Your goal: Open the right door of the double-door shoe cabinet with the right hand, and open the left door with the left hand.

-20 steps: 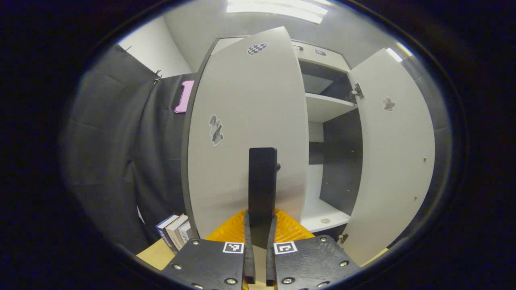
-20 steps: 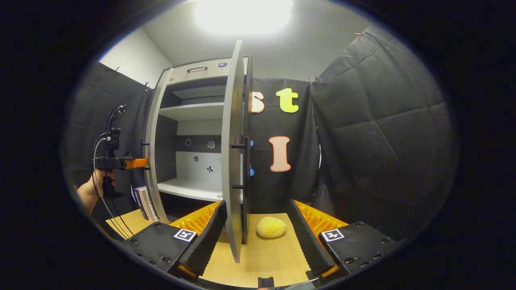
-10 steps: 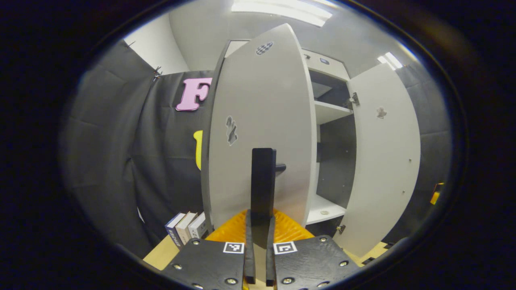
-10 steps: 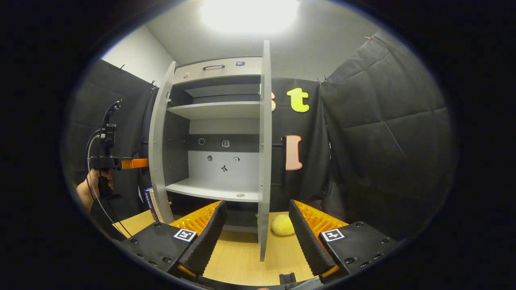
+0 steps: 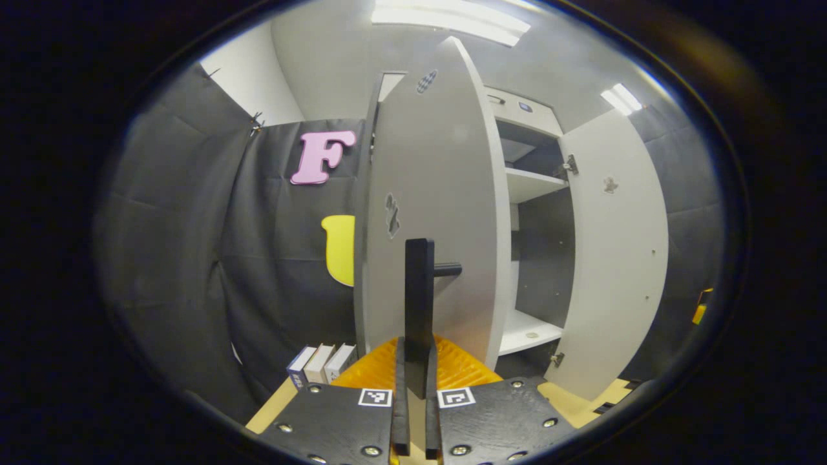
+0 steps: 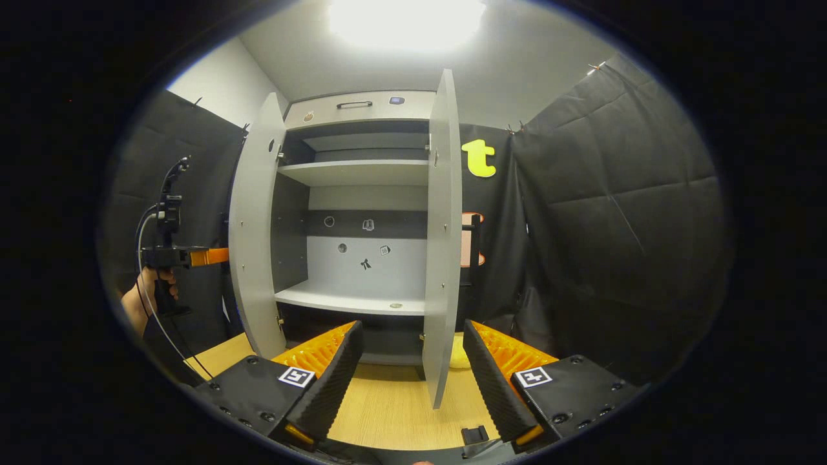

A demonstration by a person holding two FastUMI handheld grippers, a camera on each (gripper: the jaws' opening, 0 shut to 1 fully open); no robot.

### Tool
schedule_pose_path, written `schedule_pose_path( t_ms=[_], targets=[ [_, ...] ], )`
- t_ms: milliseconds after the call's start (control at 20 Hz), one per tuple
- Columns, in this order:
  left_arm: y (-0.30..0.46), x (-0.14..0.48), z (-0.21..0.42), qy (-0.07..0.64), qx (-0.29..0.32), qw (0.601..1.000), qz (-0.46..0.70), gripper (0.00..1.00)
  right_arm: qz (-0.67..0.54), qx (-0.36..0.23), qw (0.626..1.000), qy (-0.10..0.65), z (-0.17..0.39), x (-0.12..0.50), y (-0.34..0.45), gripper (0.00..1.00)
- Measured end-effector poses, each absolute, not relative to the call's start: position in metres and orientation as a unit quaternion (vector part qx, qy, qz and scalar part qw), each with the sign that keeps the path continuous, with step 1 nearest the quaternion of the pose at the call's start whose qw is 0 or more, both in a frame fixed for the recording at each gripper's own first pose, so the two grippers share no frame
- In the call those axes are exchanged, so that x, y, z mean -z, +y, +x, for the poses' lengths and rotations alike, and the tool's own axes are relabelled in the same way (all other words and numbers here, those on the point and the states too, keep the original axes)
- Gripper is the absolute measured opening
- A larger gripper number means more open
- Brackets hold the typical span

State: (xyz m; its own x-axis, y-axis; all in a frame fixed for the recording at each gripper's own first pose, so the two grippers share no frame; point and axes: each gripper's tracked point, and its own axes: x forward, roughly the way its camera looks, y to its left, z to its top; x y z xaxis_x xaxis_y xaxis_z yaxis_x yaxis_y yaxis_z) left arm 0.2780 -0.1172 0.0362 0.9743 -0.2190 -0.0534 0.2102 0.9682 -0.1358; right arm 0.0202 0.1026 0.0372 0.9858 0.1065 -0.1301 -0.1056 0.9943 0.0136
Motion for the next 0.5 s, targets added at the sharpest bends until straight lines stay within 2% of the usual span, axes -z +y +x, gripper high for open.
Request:
schedule_pose_path(
  t_ms=[150,300,400,500],
  targets=[
    [-0.106,-0.041,0.283,0.019,0.089,0.994,-0.059,0.11,0.004,-0.050,0.997,0.062,0.012,-0.042,0.114,0.97],
    [-0.071,-0.041,0.295,-0.002,0.029,0.999,-0.024,0.10,0.007,-0.057,0.997,0.058,0.004,-0.046,0.134,0.95],
    [-0.081,-0.039,0.298,0.002,0.056,0.997,-0.045,0.09,0.005,-0.063,0.996,0.057,0.004,-0.048,0.147,0.96],
    [-0.088,-0.042,0.284,0.005,0.072,0.996,-0.051,0.12,0.003,-0.069,0.996,0.061,0.000,-0.047,0.161,0.96]
  ],
)
